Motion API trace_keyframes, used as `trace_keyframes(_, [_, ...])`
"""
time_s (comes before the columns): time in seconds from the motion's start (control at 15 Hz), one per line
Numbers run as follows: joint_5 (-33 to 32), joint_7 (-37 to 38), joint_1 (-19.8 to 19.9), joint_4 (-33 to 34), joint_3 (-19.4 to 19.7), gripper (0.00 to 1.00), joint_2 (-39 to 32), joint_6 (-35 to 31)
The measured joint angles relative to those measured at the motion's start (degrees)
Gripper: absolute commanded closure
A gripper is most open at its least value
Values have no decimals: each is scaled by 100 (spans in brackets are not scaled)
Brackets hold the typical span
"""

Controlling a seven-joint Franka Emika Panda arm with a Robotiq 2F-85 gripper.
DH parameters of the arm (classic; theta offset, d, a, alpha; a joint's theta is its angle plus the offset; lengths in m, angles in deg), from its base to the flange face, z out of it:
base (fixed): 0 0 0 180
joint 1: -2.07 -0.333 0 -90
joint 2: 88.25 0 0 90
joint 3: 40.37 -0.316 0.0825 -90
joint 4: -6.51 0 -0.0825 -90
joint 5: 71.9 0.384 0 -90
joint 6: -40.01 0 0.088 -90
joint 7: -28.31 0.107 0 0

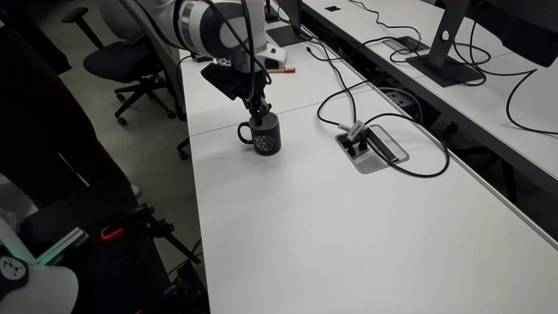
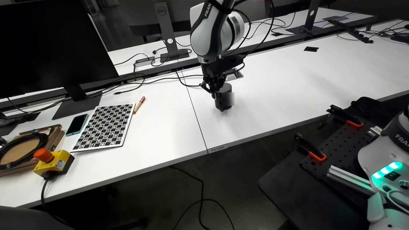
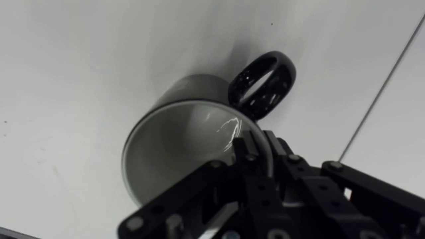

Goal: Move the black cup to the left

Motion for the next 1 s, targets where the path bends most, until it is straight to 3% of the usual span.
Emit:
trace_keyframes(0.33, [-236,-2,-280,202,-50,98,-97,1])
trace_keyframes(1.0, [-438,-172,-325,342,-94,98,-229,5])
